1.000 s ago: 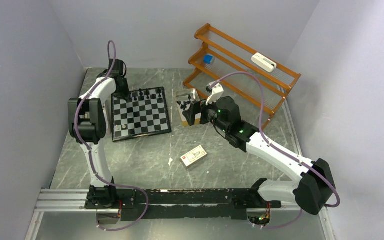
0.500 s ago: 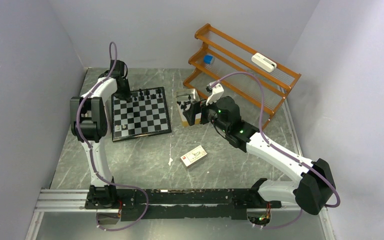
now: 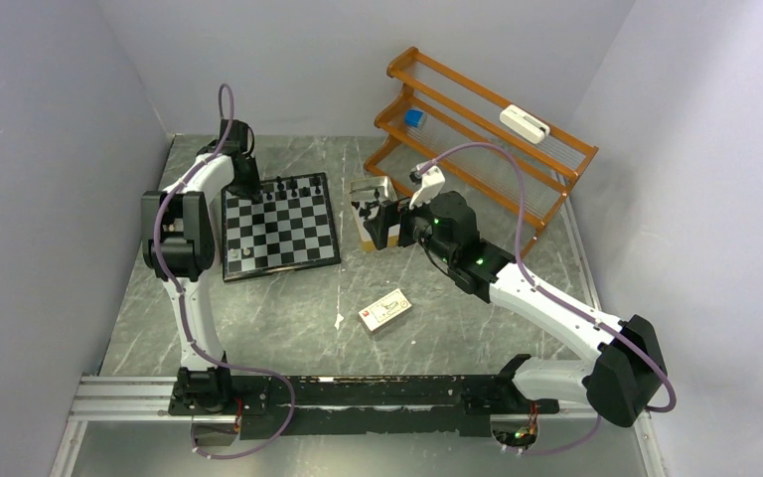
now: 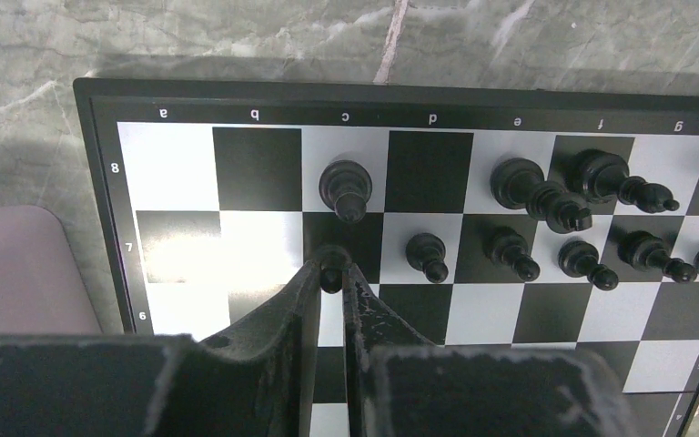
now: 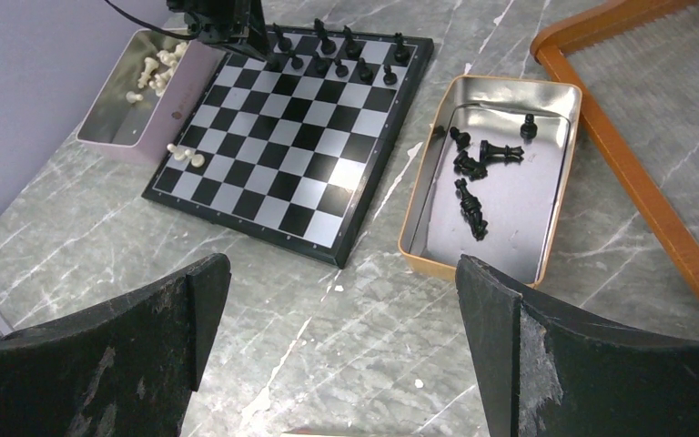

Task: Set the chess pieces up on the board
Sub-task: Place the chess piece on the chessboard, then pick up the chess piece from the storage box, then place the chess piece on the chessboard.

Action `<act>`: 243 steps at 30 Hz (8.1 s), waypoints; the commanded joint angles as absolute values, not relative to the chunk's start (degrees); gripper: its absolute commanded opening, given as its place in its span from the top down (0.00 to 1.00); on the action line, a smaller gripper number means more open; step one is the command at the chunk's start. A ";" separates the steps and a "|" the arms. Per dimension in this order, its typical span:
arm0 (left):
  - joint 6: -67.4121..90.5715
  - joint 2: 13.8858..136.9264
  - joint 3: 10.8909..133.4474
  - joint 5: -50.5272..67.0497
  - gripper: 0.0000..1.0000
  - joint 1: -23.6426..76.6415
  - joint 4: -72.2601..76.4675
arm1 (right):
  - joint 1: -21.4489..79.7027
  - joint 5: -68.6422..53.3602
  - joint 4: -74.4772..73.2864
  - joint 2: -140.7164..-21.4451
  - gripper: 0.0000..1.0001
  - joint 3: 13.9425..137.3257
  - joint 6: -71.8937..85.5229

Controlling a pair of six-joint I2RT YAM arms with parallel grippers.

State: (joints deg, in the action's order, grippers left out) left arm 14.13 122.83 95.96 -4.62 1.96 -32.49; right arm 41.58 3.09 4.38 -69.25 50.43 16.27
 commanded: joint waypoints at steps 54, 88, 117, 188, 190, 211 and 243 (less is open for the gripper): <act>13.26 123.62 98.92 -3.01 0.73 1.65 -33.15 | 41.52 4.65 4.09 -68.51 0.00 50.89 15.63; 13.34 71.63 58.87 15.13 0.00 2.81 -24.86 | 39.27 10.63 8.70 -94.97 0.47 64.06 8.27; 14.44 61.33 52.38 11.71 0.00 3.96 -24.80 | 35.05 18.94 8.48 -123.81 0.71 87.03 2.27; 13.67 59.42 52.46 7.57 0.00 3.96 -25.40 | 33.69 16.76 2.90 -123.10 0.96 93.37 0.44; 13.63 59.63 52.53 7.48 0.00 3.96 -25.49 | 34.00 15.73 1.96 -121.53 0.96 93.38 0.73; 13.89 58.10 52.31 5.69 0.00 3.96 -25.45 | 46.22 10.41 2.46 -122.53 0.95 96.55 2.59; 14.32 60.54 52.51 5.24 0.00 3.96 -25.27 | 50.37 11.43 5.11 -127.80 0.67 99.06 -0.10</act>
State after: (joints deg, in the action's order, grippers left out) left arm 14.35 59.44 52.69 5.63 3.60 -26.33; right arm 50.26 11.77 3.55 -133.03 100.09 -0.93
